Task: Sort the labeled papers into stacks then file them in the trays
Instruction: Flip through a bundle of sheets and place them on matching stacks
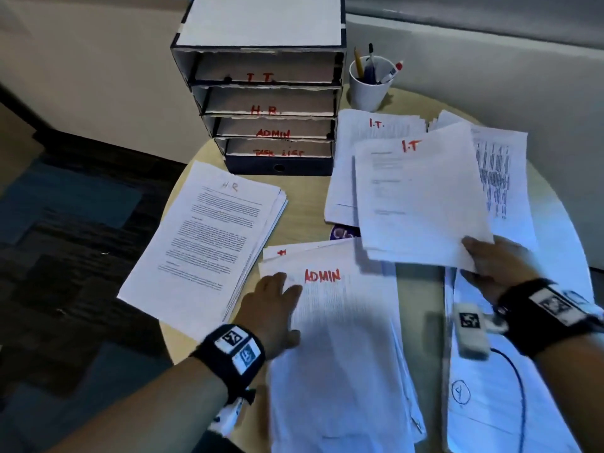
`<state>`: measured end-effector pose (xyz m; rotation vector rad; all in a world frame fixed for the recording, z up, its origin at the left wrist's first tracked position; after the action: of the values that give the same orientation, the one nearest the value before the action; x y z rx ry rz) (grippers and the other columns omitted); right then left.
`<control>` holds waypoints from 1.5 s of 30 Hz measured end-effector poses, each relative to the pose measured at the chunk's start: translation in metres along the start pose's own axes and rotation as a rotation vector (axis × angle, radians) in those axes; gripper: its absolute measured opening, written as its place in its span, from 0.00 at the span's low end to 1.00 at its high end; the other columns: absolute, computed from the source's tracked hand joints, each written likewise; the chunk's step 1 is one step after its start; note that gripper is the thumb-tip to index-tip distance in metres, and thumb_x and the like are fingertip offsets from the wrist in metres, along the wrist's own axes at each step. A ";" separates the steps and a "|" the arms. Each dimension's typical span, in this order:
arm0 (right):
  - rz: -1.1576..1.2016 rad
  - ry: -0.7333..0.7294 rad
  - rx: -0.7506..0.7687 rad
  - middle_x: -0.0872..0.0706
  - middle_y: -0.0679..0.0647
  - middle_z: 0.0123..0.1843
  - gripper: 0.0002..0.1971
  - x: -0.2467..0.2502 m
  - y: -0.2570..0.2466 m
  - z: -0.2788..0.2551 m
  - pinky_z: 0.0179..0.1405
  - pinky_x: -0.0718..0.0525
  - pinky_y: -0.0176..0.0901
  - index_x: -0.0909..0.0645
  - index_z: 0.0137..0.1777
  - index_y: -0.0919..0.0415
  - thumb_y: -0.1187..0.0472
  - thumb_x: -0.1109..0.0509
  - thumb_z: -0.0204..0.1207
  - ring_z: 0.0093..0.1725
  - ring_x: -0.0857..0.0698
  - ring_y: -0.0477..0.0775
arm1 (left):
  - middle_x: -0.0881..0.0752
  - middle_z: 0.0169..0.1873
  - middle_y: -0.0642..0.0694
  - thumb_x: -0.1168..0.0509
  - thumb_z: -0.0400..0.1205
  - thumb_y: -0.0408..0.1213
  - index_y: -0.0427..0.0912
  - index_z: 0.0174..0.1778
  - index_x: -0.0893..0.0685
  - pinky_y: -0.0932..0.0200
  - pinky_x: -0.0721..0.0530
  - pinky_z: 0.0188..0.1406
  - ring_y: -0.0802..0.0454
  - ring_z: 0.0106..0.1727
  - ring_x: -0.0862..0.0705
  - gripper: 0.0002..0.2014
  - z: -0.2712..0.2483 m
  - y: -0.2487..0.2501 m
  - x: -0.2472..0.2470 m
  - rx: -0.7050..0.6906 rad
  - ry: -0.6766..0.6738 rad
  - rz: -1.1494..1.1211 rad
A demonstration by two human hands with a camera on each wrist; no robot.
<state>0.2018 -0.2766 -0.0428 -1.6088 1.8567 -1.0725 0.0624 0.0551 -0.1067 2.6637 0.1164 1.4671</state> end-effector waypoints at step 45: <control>-0.438 -0.006 0.321 0.16 0.55 0.36 0.14 -0.001 0.126 -0.093 0.38 0.23 0.34 0.18 0.46 0.61 0.62 0.17 0.66 0.35 0.20 0.43 | 0.11 0.39 0.43 0.30 0.83 0.31 0.43 0.45 0.10 0.57 0.18 0.46 0.52 0.42 0.14 0.05 -0.058 0.012 0.029 -0.270 0.245 -1.036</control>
<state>0.0538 -0.2495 -0.0878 -1.8524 1.2673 -1.4573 0.0293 0.0492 -0.0504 1.6915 1.0361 1.2558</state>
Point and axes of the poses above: each hand's wrist, its own z-axis towards the middle knuckle, its own x-axis out of the back of the hand, y = z × x, the point moved 3 cm from there along z, towards the middle knuckle
